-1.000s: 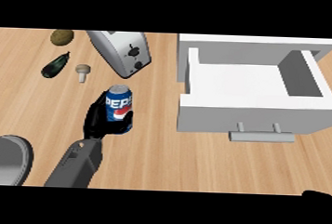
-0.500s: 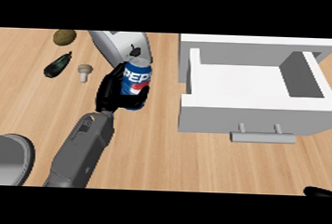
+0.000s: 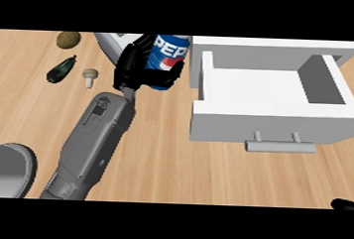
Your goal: Pick up the can, place it into the drawer and close the drawer
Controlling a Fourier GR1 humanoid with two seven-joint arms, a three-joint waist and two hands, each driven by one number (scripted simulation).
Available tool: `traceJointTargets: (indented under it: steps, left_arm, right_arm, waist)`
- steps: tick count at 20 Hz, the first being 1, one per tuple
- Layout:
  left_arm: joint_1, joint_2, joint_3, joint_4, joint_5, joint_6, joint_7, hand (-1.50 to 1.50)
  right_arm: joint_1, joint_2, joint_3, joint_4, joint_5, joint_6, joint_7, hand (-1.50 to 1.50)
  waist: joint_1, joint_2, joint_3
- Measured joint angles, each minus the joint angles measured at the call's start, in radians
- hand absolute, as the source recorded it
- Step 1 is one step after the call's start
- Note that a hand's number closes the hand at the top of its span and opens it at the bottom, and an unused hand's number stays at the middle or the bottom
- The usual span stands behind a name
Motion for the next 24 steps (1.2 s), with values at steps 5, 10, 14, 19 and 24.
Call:
traceJointTargets:
  steps: [5,10,14,19,24]
  left_arm:
    - [-0.105,-0.004,-0.062,-0.065,0.021,0.089,0.137,1.5]
    - [-0.261,-0.005,-0.1,-0.02,0.025,0.162,0.215,1.5]
    - [-0.374,-0.006,-0.106,0.051,0.044,0.195,0.252,1.5]
    - [-0.49,-0.006,-0.135,0.149,0.075,0.23,0.276,1.5]
    - [-0.607,-0.006,-0.137,0.282,0.109,0.239,0.273,1.5]
  right_arm:
    - [-0.004,0.003,0.004,0.003,0.01,-0.002,-0.003,-1.5]
    - [-0.014,0.014,0.024,-0.004,0.023,-0.012,0.006,-1.5]
    - [-0.006,0.014,0.022,-0.007,0.022,-0.007,0.0,-1.5]
    - [-0.044,-0.008,0.005,0.009,0.013,-0.015,0.018,-1.5]
    - [-0.048,-0.009,0.006,0.012,0.011,-0.012,0.012,-1.5]
  waist:
    - [-0.002,0.0,0.0]
    - [-0.01,0.002,0.0]
    - [-0.015,0.003,0.0]
    - [-0.02,0.005,0.0]
    - [-0.033,0.009,0.001]
